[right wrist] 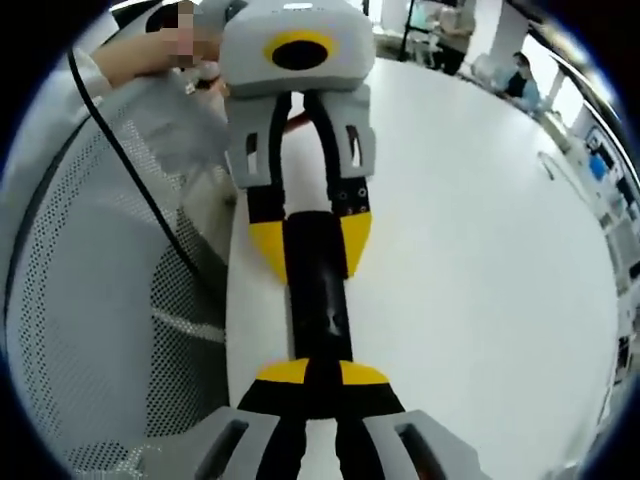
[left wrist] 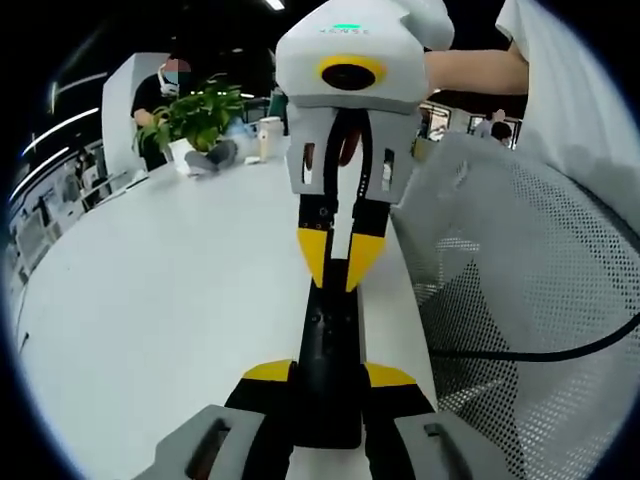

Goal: Press the specified remote control buttons in sequence, fully releasing each button before pressing the next.

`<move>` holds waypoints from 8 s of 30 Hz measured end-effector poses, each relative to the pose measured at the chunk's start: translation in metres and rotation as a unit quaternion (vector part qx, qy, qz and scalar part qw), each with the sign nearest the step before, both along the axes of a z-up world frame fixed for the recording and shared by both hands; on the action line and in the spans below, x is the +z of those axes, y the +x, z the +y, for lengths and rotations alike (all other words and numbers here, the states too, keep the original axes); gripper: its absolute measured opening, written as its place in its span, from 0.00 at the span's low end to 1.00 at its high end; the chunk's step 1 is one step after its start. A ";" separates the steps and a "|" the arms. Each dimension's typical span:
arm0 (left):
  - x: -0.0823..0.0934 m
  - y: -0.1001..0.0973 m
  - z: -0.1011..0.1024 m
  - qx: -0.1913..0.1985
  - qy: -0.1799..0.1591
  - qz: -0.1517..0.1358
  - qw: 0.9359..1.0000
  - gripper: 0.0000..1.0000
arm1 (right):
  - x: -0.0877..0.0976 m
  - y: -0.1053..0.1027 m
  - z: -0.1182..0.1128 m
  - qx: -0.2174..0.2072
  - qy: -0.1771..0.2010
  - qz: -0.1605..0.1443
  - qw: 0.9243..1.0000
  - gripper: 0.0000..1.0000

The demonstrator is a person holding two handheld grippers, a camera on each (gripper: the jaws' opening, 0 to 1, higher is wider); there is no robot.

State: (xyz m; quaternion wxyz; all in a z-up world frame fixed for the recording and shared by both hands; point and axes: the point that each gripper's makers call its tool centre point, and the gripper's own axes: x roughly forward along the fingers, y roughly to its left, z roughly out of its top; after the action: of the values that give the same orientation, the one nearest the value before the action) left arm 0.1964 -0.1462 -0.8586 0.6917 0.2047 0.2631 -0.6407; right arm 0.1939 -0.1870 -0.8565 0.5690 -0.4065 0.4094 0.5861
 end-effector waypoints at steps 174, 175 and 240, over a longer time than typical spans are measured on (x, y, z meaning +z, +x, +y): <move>0.000 -0.001 0.000 -0.016 -0.003 -0.016 1.000 0.24 | 0.002 -0.002 0.012 0.049 0.041 -0.042 0.997 0.03; 0.000 -0.001 0.000 -0.016 -0.003 -0.016 1.000 0.24 | 0.002 -0.002 0.012 0.051 0.036 -0.033 0.998 0.03; 0.000 -0.001 -0.001 -0.009 0.000 -0.015 1.000 0.24 | -0.001 0.002 0.017 0.037 -0.025 -0.044 0.998 0.00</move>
State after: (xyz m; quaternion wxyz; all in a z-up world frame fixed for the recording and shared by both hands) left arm 0.1951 -0.1477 -0.8590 0.6900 0.2166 0.2510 -0.6434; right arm 0.1959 -0.1700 -0.8573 0.5541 -0.4609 0.3832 0.5777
